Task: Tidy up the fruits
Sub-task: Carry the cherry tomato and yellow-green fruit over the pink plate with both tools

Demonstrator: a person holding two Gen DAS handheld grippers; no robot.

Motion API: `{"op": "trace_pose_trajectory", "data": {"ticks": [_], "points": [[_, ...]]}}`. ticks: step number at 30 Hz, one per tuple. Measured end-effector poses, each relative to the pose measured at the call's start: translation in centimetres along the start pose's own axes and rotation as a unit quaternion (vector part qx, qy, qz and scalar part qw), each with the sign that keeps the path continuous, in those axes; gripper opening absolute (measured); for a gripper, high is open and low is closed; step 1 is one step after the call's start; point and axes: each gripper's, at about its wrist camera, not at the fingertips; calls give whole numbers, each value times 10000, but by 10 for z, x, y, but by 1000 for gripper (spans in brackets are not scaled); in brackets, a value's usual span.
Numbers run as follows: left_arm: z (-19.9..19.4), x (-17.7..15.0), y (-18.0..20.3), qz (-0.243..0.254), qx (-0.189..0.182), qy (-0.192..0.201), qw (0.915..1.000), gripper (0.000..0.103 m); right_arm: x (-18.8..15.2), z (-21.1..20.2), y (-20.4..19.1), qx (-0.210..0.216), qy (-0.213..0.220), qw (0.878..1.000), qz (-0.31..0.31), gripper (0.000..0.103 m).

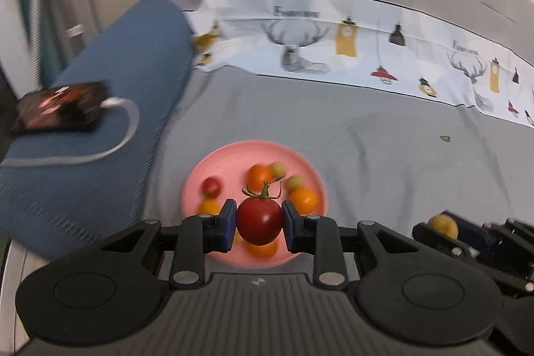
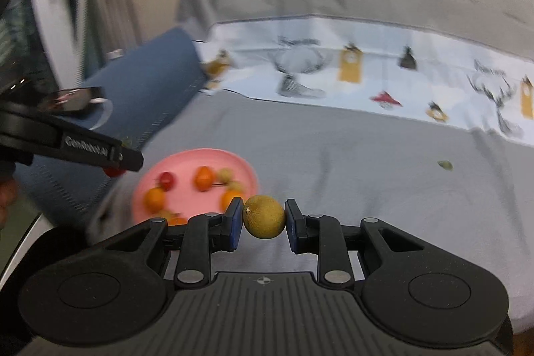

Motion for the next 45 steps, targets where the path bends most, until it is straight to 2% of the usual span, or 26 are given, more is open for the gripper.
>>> {"op": "trace_pose_trajectory", "data": {"ticks": [4, 12, 23, 45], "points": [[-21, -24, -25, -280, 176, -33, 9994, 32, -2, -22, -26, 88, 152, 9992, -370, 28], [-44, -56, -52, -641, 306, -174, 9973, 32, -12, -54, -44, 21, 350, 9977, -587, 28], [-59, -59, -51, -662, 247, 36, 9975, 32, -14, -67, -49, -69, 522, 9963, -682, 28], [-46, -56, -54, -700, 222, -109, 9972, 32, -14, -57, -48, -84, 363, 9973, -631, 28]]}}
Point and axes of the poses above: each gripper's, at about its wrist camera, not at the fingertips, and z roughly the way its jaws point, y to its right, x to its top, and after that the axes turned 7 degrees about x, right-handed
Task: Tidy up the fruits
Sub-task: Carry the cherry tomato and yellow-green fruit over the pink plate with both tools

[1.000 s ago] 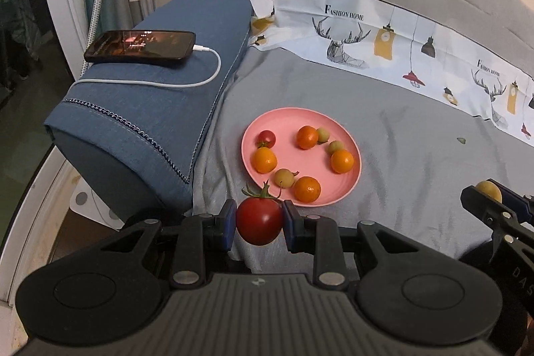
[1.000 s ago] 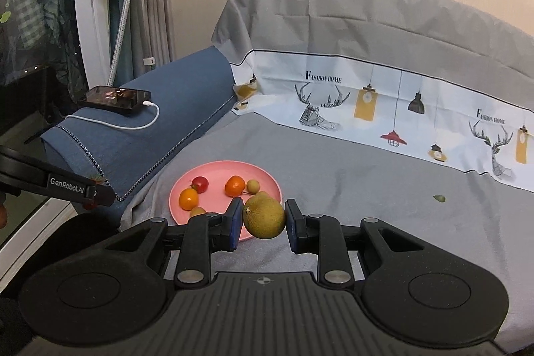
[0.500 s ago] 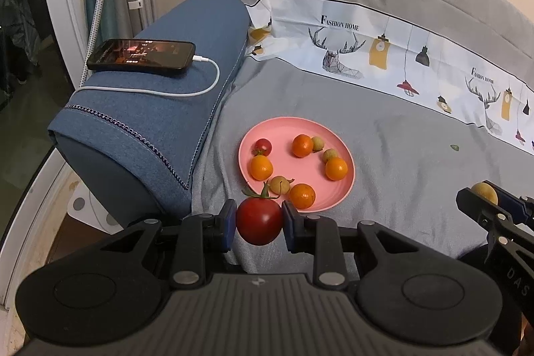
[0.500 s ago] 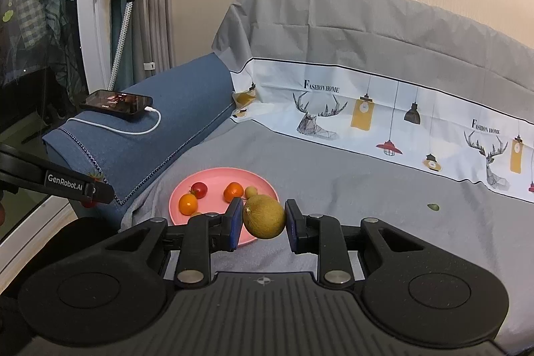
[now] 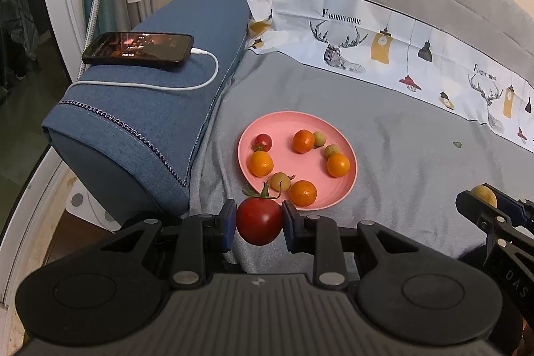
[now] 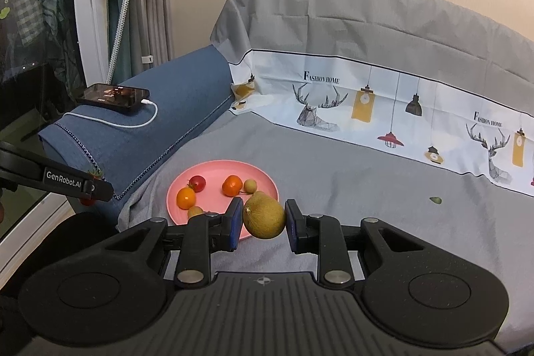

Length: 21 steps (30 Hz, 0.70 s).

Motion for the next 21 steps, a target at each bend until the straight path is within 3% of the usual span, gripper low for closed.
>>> {"op": "trace_pose_trajectory", "data": {"ticks": [21], "points": [[32, 26, 4, -55, 13, -165, 9998, 32, 0, 40, 5, 20, -325, 9995, 24, 28]]}}
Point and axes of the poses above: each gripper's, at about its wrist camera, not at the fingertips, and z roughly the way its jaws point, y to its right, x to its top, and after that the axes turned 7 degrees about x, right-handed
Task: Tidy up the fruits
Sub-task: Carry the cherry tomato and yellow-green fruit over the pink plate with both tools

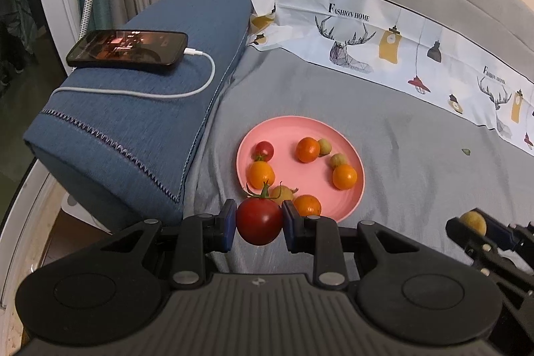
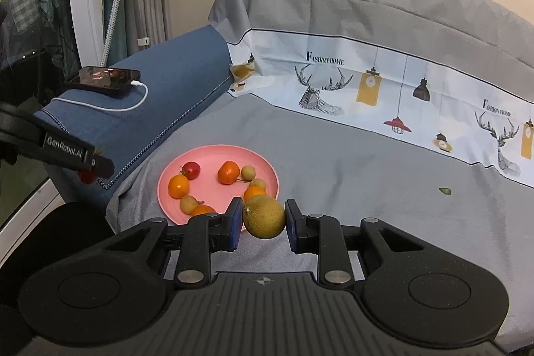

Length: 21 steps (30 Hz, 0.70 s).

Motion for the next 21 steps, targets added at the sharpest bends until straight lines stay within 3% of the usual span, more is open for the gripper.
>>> {"op": "trace_pose_trajectory", "data": {"ticks": [21], "points": [[78, 50, 26, 189, 41, -216, 9996, 32, 17, 91, 5, 238, -393, 9989, -29, 28]]}}
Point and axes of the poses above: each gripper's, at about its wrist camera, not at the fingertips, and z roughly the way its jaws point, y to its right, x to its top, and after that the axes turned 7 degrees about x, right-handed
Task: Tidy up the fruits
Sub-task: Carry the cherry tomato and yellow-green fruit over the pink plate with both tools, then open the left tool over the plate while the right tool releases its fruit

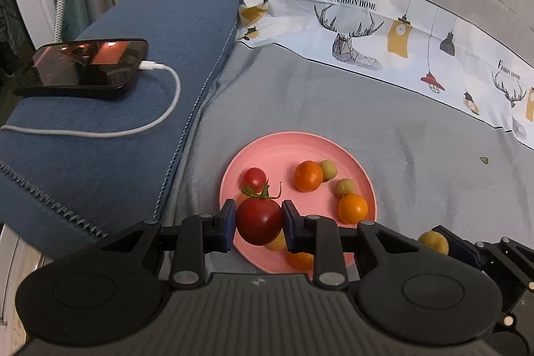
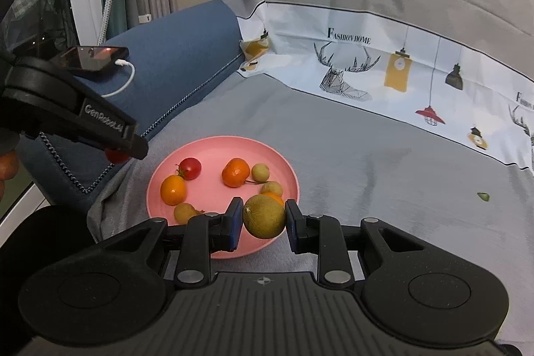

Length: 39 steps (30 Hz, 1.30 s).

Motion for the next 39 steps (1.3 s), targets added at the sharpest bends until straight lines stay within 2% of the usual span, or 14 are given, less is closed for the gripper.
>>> {"op": "trace_pose_trajectory", "data": {"ticks": [9, 15, 20, 22, 24, 25, 26, 27, 29, 34, 39], "points": [[40, 11, 11, 219, 39, -170, 9996, 32, 3, 41, 7, 86, -271, 9996, 23, 28], [72, 9, 18, 384, 158, -416, 9983, 32, -3, 68, 8, 164, -552, 9983, 13, 28], [87, 11, 21, 506, 205, -443, 9975, 32, -2, 81, 9, 203, -606, 9980, -6, 28], [89, 14, 22, 550, 170, -316, 9978, 44, 2, 86, 10, 266, -594, 9979, -14, 29], [87, 17, 22, 606, 157, -201, 9978, 98, 6, 89, 12, 371, -582, 9976, -36, 43], [84, 18, 21, 595, 229, -72, 9979, 103, 8, 89, 12, 406, -593, 9974, -62, 62], [78, 18, 20, 563, 287, 100, 9980, 103, 11, 87, 12, 412, -562, 9975, -82, 76], [73, 17, 20, 600, 286, 232, 9975, 103, 12, 84, 12, 399, -510, 9979, -100, 80], [68, 17, 20, 710, 259, 199, 9969, 103, 13, 75, 12, 370, -443, 9982, -158, 86], [43, -2, 9, 635, 353, 19, 9974, 103, 6, 50, 15, 152, -546, 9984, 17, 93], [13, -28, -3, 457, 412, -197, 9979, 103, -4, 16, 18, -192, -569, 9975, 368, 93]]}}
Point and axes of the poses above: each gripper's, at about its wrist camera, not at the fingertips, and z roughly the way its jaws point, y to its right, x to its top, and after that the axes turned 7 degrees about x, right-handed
